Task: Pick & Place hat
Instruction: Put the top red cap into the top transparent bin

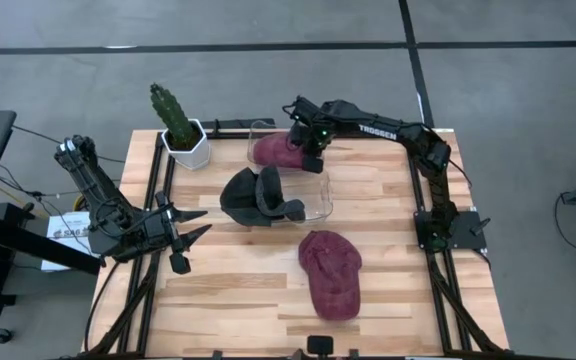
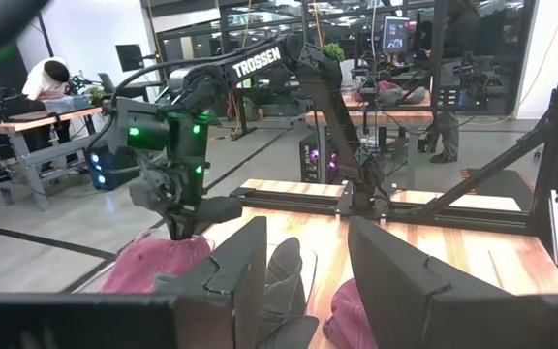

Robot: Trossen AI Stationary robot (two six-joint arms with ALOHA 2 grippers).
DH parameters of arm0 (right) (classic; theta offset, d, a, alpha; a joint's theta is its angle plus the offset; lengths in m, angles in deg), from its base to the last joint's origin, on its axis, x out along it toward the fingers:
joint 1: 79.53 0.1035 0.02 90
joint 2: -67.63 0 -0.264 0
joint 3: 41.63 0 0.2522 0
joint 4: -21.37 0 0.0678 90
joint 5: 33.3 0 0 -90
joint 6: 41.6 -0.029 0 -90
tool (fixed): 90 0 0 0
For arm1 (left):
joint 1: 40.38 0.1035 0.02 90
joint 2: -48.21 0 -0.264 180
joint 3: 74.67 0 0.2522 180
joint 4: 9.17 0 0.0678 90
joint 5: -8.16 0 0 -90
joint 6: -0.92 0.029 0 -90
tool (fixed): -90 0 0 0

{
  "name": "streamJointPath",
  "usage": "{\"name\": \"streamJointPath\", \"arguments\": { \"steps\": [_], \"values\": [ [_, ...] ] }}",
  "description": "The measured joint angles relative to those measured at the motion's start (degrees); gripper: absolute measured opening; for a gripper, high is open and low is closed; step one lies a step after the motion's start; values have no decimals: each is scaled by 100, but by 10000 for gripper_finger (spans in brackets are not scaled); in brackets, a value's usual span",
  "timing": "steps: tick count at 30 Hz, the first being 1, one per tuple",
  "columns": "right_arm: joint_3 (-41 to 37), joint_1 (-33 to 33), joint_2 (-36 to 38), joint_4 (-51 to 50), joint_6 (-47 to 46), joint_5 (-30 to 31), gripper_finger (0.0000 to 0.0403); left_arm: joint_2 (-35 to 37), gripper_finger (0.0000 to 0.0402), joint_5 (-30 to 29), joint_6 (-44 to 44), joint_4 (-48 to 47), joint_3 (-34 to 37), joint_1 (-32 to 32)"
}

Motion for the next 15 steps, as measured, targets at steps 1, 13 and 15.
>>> {"name": "streamJointPath", "arguments": {
  "steps": [1,13,15],
  "values": [
    [22,-7,2,28,-28,-139,0,0,144,0,0,0,0,2],
    [282,-154,2,297,-437,-1136,0,0,144,0,0,0,0,2],
    [282,-245,2,275,-718,-1222,0,0,144,-1,0,0,0,1]
  ]
}}
